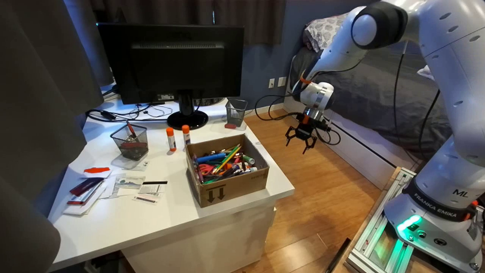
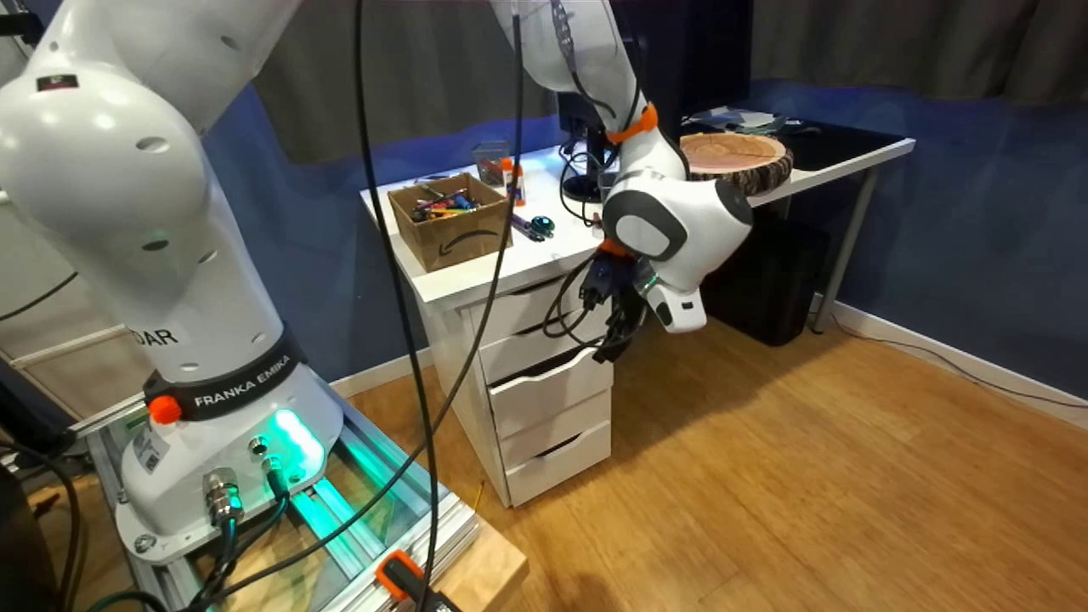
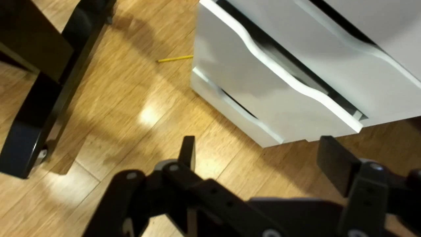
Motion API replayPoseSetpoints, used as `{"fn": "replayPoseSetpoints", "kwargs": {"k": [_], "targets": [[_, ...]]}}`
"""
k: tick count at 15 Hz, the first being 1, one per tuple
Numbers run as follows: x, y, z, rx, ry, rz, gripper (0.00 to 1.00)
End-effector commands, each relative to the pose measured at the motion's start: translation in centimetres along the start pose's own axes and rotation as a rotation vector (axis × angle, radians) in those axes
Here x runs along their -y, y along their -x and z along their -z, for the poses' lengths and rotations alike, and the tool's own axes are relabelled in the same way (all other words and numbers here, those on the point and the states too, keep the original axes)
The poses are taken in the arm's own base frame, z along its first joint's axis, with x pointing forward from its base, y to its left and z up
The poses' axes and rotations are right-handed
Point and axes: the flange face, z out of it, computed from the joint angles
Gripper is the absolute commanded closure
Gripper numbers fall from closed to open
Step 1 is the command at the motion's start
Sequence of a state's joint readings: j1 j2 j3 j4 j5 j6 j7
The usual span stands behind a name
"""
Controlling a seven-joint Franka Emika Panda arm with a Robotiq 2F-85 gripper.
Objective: Close the open drawer
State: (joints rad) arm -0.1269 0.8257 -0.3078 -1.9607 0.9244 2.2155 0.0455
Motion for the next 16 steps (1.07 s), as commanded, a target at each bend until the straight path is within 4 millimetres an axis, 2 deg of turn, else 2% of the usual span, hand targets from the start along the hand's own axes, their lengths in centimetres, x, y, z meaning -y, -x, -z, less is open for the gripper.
{"fn": "replayPoseSetpoints", "kwargs": {"k": [1,7,12,13,16], "targets": [[-1.2,5.3,5.4,-0.173,0.053,0.086,0.00],[-1.9,12.5,12.3,-0.494,0.073,0.253,0.00],[-4.2,18.3,16.3,-0.624,-0.012,0.371,0.00],[-2.6,15.1,14.9,-0.594,0.043,0.330,0.00],[-3.6,17.5,16.3,-0.609,-0.009,0.349,0.00]]}}
